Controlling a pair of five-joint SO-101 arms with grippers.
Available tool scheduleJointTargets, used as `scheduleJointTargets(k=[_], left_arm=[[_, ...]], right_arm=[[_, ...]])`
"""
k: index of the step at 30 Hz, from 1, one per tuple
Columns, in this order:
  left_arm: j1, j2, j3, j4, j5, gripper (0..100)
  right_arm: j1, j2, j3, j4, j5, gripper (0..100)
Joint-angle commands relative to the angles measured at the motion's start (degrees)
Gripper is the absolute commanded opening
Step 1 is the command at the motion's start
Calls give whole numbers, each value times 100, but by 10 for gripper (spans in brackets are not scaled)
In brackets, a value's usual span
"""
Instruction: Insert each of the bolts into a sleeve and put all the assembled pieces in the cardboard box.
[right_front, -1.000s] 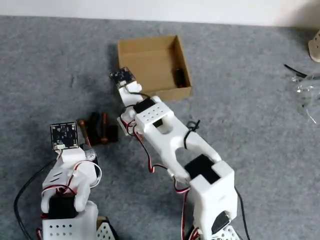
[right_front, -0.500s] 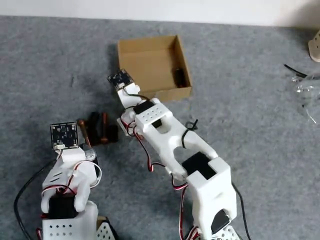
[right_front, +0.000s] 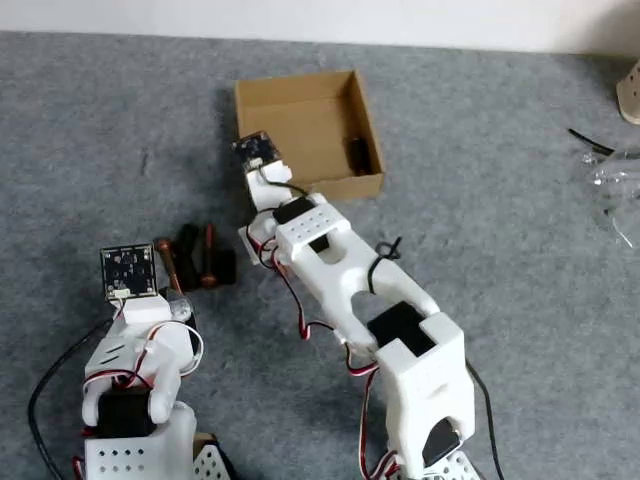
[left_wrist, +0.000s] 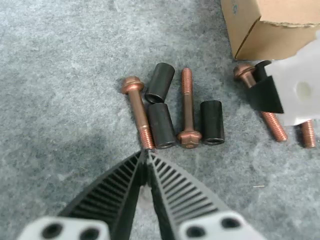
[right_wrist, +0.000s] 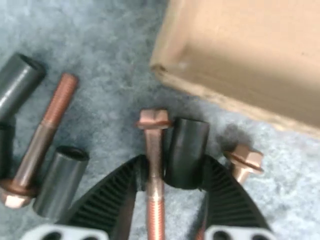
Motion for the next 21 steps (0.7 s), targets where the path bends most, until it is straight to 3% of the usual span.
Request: scheduleJointTargets(k=[1, 21], left_arm=[[-40, -57, -92, -114, -18, 7], [-22, -57, -92, -114, -18, 7]], right_arm=[[207, -119, -198, -171, -53, 73], [224, -154, -207, -154, -53, 5]])
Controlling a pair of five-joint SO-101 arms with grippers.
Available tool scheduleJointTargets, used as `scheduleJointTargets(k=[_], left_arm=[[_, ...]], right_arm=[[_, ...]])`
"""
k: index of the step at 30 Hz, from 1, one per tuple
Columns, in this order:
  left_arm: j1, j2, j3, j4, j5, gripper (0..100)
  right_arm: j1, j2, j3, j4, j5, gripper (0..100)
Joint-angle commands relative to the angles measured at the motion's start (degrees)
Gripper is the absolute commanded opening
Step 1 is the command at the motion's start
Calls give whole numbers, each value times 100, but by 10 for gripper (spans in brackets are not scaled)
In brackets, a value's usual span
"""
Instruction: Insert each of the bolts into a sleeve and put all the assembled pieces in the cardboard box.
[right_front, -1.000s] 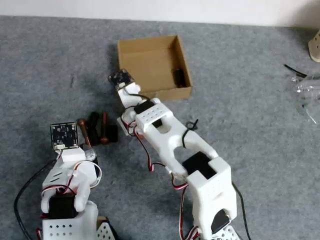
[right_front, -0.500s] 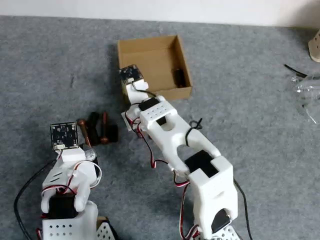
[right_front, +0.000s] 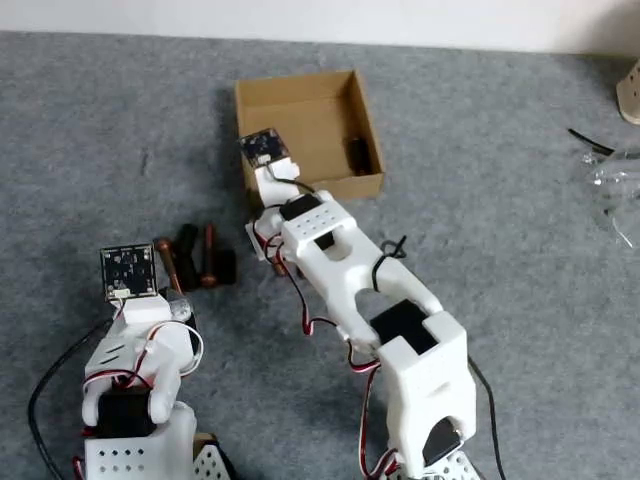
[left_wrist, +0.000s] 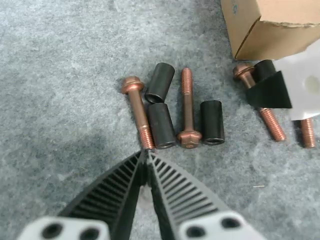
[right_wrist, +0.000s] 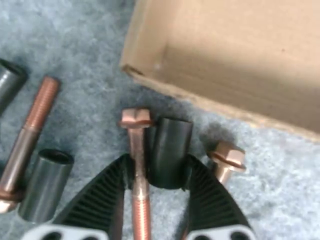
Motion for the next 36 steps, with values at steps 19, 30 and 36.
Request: scheduleJointTargets(k=[19, 30, 36], left_arm=[[-22, -57, -92, -114, -26, 7], [-22, -57, -84, -114, -26, 7], [-31, -57, -75, -114, -26, 7]], right_arm=[[75, -813, -189, 453, -53, 5], [75, -822, -207, 1112, -53, 5], [75, -1279, -189, 1130, -53, 5]])
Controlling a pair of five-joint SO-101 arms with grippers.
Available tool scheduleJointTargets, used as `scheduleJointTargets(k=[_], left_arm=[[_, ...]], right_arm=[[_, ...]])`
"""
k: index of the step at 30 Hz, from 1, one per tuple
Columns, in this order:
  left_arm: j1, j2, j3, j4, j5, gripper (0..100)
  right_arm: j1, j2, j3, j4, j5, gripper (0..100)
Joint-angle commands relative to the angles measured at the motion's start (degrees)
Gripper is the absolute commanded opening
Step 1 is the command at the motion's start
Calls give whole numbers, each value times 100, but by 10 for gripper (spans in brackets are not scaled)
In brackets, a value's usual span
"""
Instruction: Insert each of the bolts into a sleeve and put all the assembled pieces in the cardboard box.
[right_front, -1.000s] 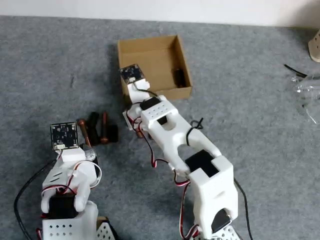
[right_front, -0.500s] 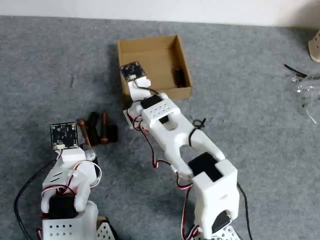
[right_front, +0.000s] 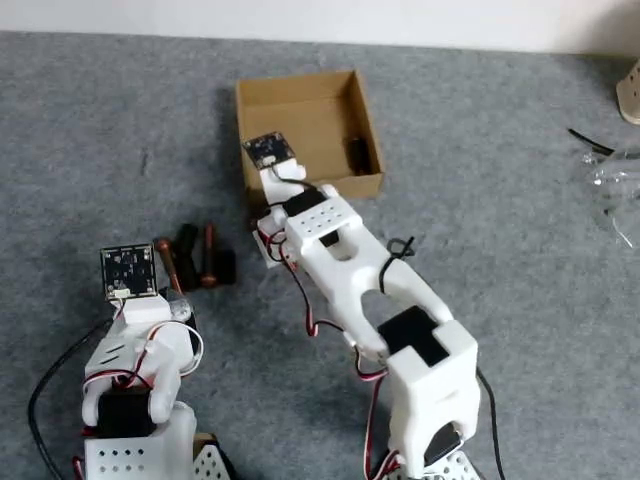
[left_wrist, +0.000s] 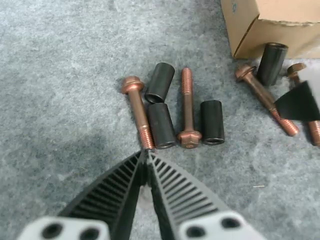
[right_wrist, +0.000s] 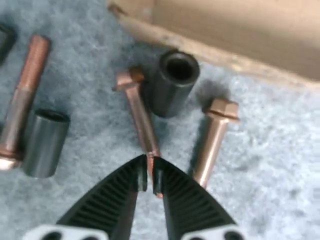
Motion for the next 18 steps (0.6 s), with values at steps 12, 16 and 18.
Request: scheduleJointTargets(k=[12, 16, 18], left_arm=[[-40, -57, -75, -123, -26, 7], [-31, -57, -75, -123, -26, 7], [-22, -57, -66, -123, -26, 7]], right_arm=[[66, -2316, 514, 136, -35, 7], [66, -2062, 752, -242, -35, 31], [66, -1763, 760, -391, -26, 90]])
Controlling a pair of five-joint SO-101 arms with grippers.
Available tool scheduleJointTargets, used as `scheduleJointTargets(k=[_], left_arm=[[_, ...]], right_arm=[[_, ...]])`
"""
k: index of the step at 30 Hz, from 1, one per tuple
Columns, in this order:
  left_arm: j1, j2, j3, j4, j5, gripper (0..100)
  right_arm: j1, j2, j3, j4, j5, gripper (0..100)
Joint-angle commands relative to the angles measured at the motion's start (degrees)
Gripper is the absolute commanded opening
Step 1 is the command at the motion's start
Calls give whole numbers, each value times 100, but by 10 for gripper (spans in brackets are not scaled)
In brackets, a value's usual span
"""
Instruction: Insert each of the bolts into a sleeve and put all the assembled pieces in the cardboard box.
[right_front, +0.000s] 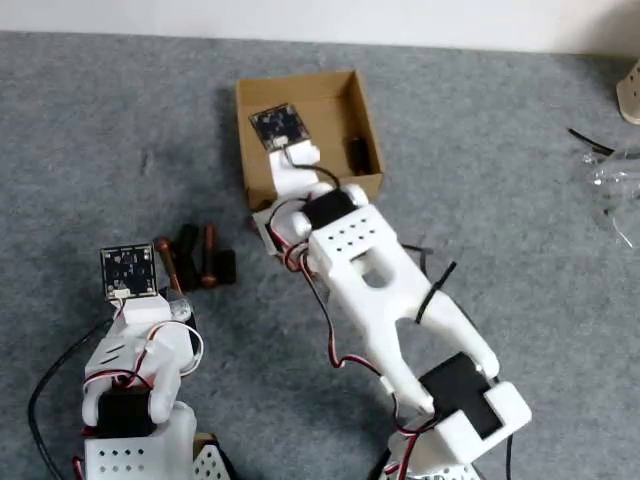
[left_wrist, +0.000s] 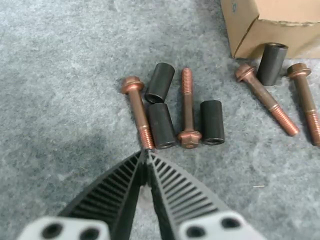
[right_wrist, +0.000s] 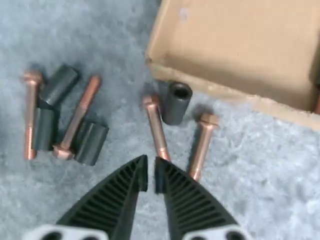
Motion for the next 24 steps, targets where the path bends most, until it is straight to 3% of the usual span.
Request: scheduleJointTargets(k=[1, 4, 24], left_arm=[[-22, -57, -66, -123, -26, 7], [-31, -57, -31, -237, -26, 7], [-22, -57, -31, -229, -26, 7]], right_arm=[[66, 295, -66, -330, -26, 124], [57, 813, -119, -374, -26, 187], [-259, 1411, -233, -2396, -35, 159]])
